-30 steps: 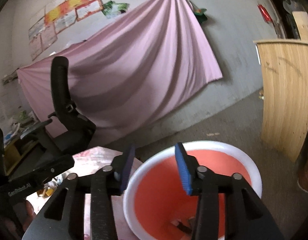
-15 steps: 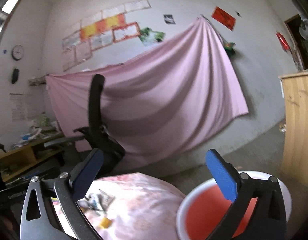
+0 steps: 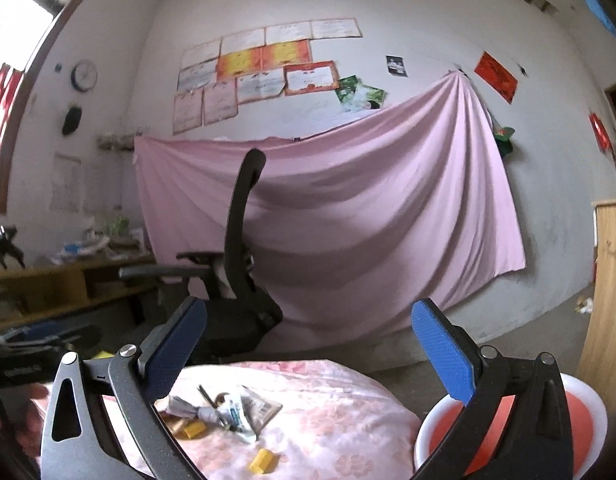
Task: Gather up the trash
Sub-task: 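Move both open tools back over the trash on the table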
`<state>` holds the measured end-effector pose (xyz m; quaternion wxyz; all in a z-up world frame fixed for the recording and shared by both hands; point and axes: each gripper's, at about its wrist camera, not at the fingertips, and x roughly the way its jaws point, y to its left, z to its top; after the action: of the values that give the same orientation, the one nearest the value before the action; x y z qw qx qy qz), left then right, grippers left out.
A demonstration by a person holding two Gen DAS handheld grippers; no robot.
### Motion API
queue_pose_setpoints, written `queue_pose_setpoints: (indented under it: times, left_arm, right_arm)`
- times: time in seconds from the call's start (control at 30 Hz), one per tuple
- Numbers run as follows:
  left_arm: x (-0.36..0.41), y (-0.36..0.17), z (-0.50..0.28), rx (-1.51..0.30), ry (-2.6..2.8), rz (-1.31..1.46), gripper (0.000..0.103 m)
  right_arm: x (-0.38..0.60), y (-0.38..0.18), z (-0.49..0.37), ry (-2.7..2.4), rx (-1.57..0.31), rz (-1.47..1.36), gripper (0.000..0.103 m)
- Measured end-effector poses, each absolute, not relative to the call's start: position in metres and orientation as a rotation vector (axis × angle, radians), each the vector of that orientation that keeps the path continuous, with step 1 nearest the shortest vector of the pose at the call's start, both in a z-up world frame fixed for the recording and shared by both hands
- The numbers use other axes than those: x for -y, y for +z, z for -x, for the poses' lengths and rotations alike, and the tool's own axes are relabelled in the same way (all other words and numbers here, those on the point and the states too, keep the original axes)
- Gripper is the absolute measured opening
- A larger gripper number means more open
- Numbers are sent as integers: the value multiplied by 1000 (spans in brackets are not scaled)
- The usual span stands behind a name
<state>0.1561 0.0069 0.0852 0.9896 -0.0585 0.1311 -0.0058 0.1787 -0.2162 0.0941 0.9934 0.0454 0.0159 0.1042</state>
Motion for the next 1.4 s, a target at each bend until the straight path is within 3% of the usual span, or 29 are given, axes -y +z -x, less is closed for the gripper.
queue_pose_setpoints:
  times: [0.4, 0.67, 0.73, 0.9, 1.23, 1.4]
  left_arm:
    - [-24, 49, -167, -383, -10, 82, 99]
    - [-22, 29, -203, -580, -40, 87, 98]
    - [-21, 22, -212, -638, -62, 90, 94]
    - [-19, 6, -229, -762, -115, 101, 66]
    - [-16, -3, -247, -835, -112, 156, 53]
    - [-15, -1, -250, -826, -117, 181, 34]
  right_arm:
    - [182, 74, -199, 221, -201, 33, 103]
    - [183, 52, -229, 249, -461, 8, 102]
    - [184, 46, -236, 259, -525, -4, 102]
    - [175, 26, -252, 279, -713, 32, 96]
    - [156, 2, -258, 364, -874, 90, 80]
    - [156, -2, -259, 392, -904, 74, 63]
